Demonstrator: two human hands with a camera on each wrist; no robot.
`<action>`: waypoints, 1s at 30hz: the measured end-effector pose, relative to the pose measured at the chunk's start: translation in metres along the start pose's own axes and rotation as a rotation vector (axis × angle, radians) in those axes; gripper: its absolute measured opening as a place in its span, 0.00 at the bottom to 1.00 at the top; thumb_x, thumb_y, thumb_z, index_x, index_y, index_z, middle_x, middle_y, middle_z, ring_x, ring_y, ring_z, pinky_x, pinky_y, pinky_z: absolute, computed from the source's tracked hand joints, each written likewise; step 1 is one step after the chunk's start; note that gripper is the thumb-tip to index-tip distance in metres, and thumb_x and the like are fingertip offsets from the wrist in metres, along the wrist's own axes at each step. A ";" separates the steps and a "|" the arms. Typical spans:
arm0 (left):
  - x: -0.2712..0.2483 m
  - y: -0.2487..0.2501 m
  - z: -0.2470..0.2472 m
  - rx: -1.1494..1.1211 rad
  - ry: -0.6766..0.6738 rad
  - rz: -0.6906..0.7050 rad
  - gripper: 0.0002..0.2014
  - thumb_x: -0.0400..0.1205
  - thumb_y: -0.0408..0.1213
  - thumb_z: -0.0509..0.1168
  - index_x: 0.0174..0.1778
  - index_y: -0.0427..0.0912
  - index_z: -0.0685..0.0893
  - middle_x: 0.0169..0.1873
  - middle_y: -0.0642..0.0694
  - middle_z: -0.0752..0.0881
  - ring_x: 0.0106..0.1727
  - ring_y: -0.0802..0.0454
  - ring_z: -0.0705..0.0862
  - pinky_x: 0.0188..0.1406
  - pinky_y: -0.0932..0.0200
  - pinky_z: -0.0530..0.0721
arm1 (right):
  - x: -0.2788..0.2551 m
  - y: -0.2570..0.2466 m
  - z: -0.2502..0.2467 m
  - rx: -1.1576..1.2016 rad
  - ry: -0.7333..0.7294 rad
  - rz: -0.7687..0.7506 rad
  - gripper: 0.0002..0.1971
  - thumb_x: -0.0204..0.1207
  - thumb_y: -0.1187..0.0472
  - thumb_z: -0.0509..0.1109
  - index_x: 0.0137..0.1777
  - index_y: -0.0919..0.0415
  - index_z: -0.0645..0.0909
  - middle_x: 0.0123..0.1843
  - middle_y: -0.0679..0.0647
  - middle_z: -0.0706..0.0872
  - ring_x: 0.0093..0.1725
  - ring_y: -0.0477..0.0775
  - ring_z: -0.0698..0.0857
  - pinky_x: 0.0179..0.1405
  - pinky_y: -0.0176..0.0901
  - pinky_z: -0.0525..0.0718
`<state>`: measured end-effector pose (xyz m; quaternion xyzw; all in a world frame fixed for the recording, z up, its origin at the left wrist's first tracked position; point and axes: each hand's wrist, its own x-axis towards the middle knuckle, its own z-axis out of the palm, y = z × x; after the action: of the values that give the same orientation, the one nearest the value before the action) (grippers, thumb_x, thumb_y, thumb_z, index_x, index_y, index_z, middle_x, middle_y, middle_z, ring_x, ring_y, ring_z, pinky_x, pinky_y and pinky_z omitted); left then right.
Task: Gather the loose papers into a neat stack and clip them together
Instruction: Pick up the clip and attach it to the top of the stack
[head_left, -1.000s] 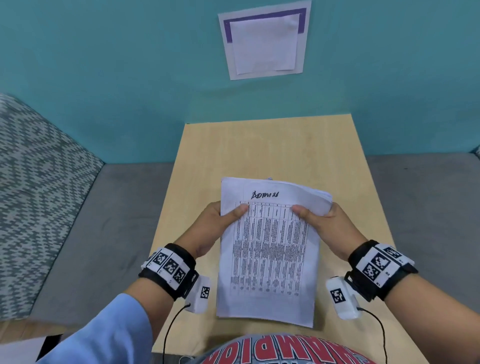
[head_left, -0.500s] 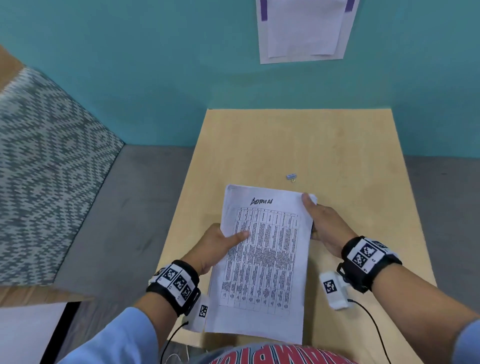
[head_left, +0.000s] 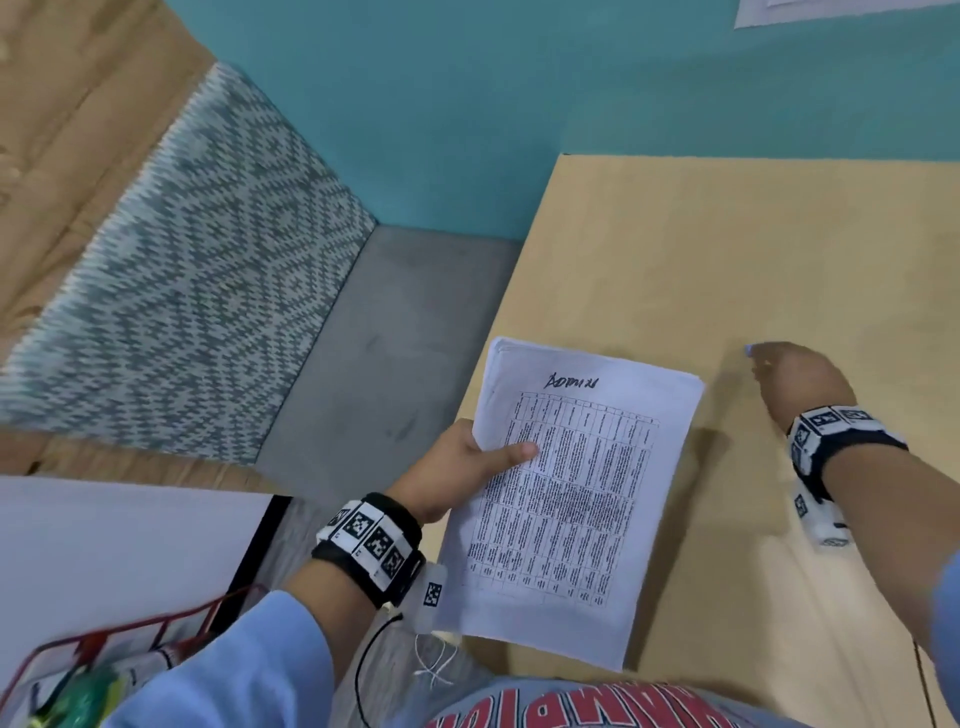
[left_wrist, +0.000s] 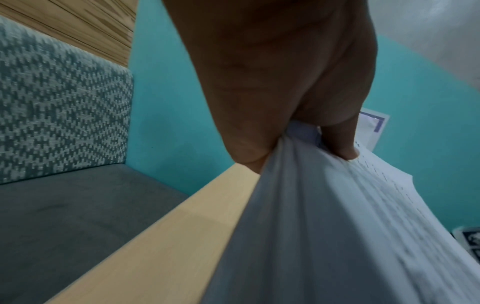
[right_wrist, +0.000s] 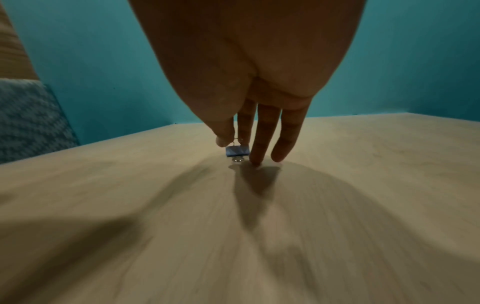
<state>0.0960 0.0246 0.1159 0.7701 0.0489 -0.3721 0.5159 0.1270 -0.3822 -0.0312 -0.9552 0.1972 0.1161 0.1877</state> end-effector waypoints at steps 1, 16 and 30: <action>0.002 -0.001 -0.004 -0.017 0.007 0.001 0.23 0.85 0.46 0.77 0.64 0.28 0.89 0.60 0.31 0.94 0.61 0.30 0.94 0.69 0.29 0.89 | 0.003 -0.001 0.000 -0.038 0.007 0.020 0.17 0.87 0.65 0.62 0.70 0.65 0.86 0.64 0.70 0.89 0.61 0.72 0.89 0.57 0.57 0.86; 0.010 0.019 0.005 -0.025 -0.034 0.052 0.16 0.86 0.43 0.77 0.65 0.37 0.91 0.62 0.37 0.95 0.64 0.35 0.94 0.70 0.36 0.88 | -0.091 0.000 -0.051 1.368 -0.112 0.352 0.03 0.84 0.67 0.67 0.48 0.62 0.81 0.58 0.66 0.93 0.46 0.64 0.97 0.51 0.59 0.94; -0.019 0.049 0.080 0.204 -0.074 0.175 0.15 0.86 0.45 0.76 0.57 0.35 0.94 0.52 0.34 0.97 0.55 0.34 0.96 0.64 0.30 0.91 | -0.242 0.063 -0.098 1.767 -0.210 0.366 0.17 0.86 0.62 0.69 0.68 0.76 0.82 0.63 0.74 0.89 0.63 0.73 0.92 0.61 0.56 0.92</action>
<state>0.0629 -0.0583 0.1497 0.8056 -0.0757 -0.3570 0.4666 -0.1019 -0.3953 0.1092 -0.4015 0.3448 0.0371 0.8476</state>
